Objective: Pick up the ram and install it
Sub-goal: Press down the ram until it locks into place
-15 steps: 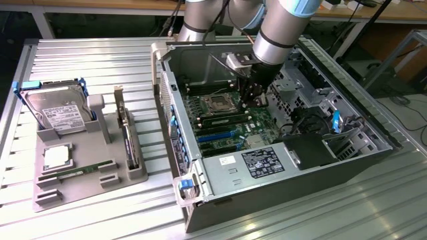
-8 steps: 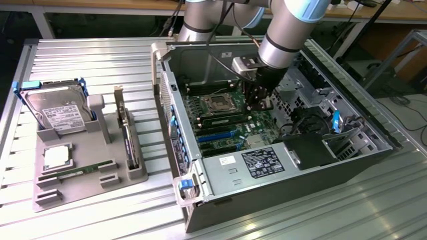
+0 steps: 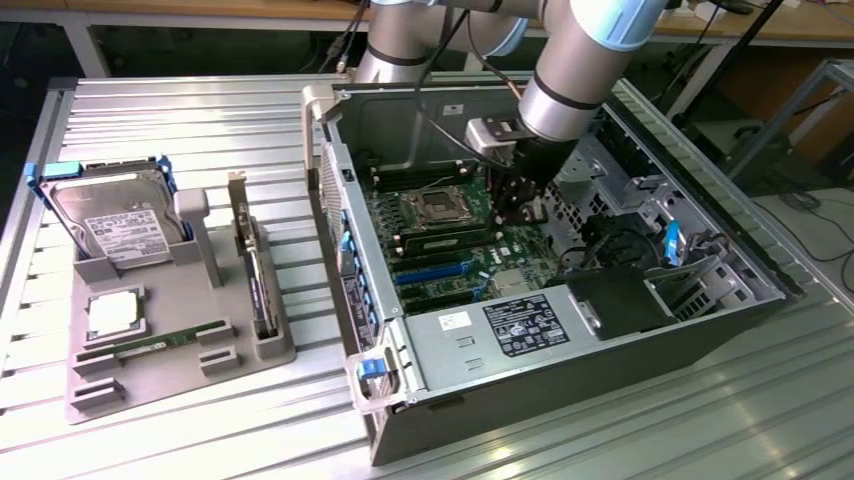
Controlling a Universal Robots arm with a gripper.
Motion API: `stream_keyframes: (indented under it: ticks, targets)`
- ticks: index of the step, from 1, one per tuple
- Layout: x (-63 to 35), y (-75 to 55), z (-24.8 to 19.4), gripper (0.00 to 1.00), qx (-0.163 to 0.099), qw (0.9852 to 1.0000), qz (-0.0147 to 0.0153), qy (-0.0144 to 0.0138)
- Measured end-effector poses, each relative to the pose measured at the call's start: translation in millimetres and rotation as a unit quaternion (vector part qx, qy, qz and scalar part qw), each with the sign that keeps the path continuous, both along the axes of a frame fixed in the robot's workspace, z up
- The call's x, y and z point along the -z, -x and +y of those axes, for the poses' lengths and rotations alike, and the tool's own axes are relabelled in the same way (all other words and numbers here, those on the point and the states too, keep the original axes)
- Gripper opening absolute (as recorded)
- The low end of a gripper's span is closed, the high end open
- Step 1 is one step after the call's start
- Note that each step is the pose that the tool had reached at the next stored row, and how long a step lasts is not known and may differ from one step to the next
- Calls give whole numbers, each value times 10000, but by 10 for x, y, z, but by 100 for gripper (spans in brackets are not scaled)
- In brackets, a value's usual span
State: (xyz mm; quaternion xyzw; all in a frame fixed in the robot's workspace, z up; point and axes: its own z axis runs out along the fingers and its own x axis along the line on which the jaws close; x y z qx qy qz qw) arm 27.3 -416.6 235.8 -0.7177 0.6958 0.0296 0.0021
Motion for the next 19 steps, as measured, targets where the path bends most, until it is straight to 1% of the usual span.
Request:
stream_keyframes:
  ticks: [4,5,6,7,9,14,17,19]
  targets:
    - [67,-1,-1,11,-1,10000,1,11]
    - [66,-1,0,11,-1,10000,0,9]
    - [39,5,3,11,0,10000,-4,-3]
    - [-4,44,1,11,1,10000,-3,5]
    - [-34,176,0,11,1,10000,-6,12]
    - [-63,393,0,11,1,10000,-11,23]
    - [-75,547,-1,11,1,10000,-15,33]
    - [-83,710,0,11,1,10000,-19,41]
